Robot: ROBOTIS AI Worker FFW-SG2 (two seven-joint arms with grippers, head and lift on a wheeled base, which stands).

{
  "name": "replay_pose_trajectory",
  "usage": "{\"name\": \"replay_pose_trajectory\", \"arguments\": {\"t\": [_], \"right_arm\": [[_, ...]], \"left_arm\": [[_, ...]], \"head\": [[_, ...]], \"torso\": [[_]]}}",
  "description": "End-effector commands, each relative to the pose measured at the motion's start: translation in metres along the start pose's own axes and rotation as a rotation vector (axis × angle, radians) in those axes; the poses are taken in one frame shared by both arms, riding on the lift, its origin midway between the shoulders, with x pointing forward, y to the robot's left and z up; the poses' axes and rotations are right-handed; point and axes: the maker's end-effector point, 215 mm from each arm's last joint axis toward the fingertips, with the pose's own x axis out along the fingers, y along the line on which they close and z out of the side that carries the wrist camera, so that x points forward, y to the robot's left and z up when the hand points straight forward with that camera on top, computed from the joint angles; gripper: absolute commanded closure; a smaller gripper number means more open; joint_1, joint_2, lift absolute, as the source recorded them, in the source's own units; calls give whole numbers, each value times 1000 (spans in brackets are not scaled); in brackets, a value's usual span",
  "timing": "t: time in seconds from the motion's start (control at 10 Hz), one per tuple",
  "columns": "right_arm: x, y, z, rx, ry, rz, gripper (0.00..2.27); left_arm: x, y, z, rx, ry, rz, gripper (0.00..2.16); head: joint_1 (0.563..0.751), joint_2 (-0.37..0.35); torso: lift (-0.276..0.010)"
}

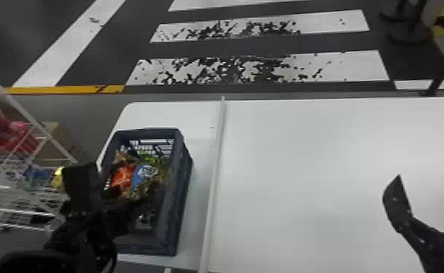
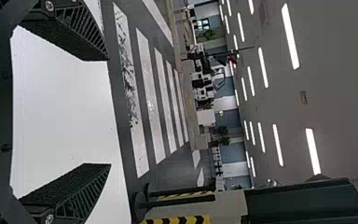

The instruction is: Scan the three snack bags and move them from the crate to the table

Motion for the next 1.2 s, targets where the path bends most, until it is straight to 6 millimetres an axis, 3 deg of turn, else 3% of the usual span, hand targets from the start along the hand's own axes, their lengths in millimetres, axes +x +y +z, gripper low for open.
{"name": "replay_pose_trajectory", "arguments": {"t": [0.0,0.3,0.4,0.5,0.6,1.1], "right_arm": [[1,0,-1,-5,1,4,76],[5,-3,3,-11,-7,3,76],[6,-3,3,-10,-8,3,76],[6,0,4,-7,-9,7,76],[6,3,3,-4,-9,10,76],[8,4,5,0,-8,9,70]], "left_arm": [[8,2,-16,-7,55,3,144],[13,0,-42,-22,138,-14,282],[11,-3,-47,-44,167,-44,731],[10,-5,-43,-60,159,-60,1376],[9,-5,-37,-60,148,-55,1798],[-16,-3,10,-33,42,-51,1798]], "head": [[695,213],[695,215],[695,210],[695,203],[695,202],[695,211]], "torso": [[-62],[-62],[-62],[-62],[-62],[-62]]}}
